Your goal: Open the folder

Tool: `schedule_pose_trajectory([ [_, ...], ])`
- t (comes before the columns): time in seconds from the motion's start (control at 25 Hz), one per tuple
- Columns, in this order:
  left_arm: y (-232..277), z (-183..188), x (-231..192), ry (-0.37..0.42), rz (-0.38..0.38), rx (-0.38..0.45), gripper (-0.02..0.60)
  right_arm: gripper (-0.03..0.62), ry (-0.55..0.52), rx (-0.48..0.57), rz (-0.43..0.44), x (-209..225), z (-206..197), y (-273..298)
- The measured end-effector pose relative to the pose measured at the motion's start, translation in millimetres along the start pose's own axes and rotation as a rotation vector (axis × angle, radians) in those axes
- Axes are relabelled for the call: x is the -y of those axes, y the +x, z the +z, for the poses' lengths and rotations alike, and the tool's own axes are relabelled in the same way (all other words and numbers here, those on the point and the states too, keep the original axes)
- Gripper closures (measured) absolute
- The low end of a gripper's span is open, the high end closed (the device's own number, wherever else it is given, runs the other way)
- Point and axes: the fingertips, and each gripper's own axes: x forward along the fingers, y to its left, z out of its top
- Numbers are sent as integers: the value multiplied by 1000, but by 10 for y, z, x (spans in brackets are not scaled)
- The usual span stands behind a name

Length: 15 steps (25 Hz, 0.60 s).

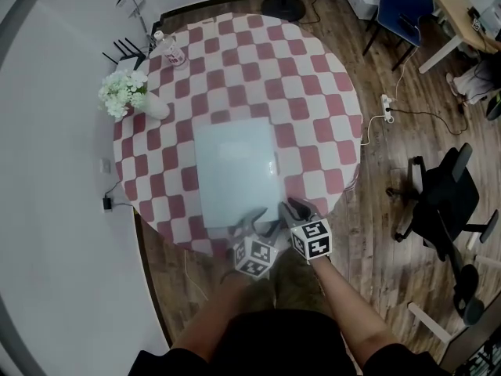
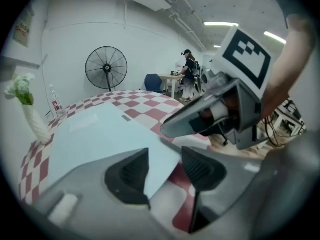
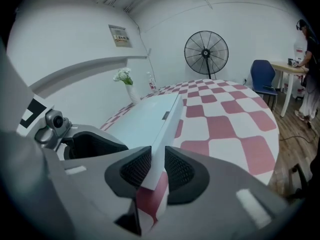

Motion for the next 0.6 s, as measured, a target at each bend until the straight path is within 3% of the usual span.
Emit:
schedule_pose_trajectory([
  [0.4,73,-30,64,110,13,-39,345,499,84,-7,56,-12,-38,59],
  [0.6,93,-52,87,156,20,-65,344,503,69,-44,53,-2,-100,95],
])
